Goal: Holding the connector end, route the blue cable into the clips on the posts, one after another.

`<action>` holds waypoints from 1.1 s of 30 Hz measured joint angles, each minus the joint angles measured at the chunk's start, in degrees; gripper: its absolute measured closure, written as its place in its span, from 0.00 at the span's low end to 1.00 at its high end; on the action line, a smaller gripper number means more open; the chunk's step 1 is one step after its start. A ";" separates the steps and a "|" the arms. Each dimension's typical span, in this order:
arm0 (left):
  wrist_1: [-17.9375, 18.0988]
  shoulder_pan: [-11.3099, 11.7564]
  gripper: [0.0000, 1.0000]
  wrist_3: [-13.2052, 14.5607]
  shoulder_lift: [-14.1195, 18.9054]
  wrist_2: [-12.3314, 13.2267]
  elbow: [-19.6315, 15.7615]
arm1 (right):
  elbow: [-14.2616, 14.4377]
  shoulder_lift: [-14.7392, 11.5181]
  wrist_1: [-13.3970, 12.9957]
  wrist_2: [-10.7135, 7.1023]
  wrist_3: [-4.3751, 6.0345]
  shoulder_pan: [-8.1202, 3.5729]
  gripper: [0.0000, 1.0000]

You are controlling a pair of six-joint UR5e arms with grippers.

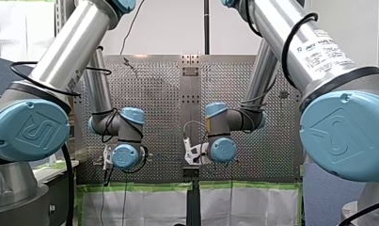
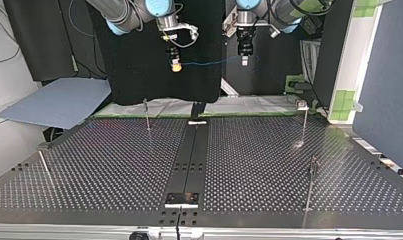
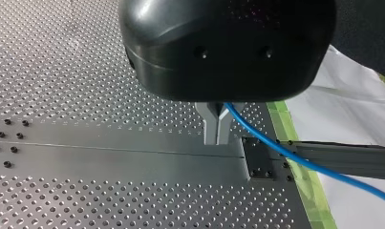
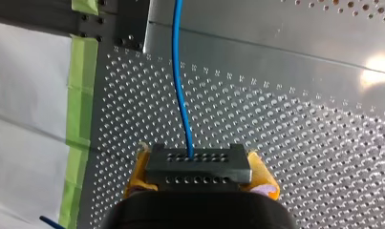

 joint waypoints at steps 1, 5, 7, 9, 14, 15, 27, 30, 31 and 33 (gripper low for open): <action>-0.01 0.01 1.00 -0.01 0.01 0.01 0.00 | -0.25 -0.29 0.38 0.13 0.20 -0.08 1.00; -1.14 0.63 1.00 -0.76 -0.25 0.41 0.50 | -0.76 -2.14 2.39 0.25 1.81 -0.16 1.00; -2.26 0.83 1.00 -1.03 -0.71 0.47 0.71 | -0.84 -3.34 3.16 -0.37 2.47 -0.15 1.00; -3.52 0.98 1.00 -1.18 -1.12 0.44 0.80 | -0.87 -4.54 3.53 -1.33 2.92 -0.17 1.00; -6.11 1.34 1.00 -1.47 -0.73 -0.15 1.06 | -0.88 -7.42 3.63 -4.06 4.00 -0.24 1.00; -6.74 1.44 1.00 -1.64 -0.34 -0.24 1.26 | -0.88 -8.13 3.64 -4.77 4.12 -0.23 1.00; -13.16 2.60 1.00 -3.88 5.79 1.17 2.85 | -0.88 -13.65 3.82 -7.93 5.34 -0.83 1.00; -15.14 2.95 1.00 -4.40 7.75 1.21 3.61 | -0.89 -13.81 3.77 -7.93 5.42 -0.93 1.00; -15.74 3.05 1.00 -4.54 8.34 1.20 3.85 | -0.88 -13.82 3.77 -7.93 5.44 -0.98 1.00; -16.97 3.34 1.00 -4.88 9.59 1.13 4.41 | -0.89 -13.85 3.77 -7.93 5.56 -1.13 1.00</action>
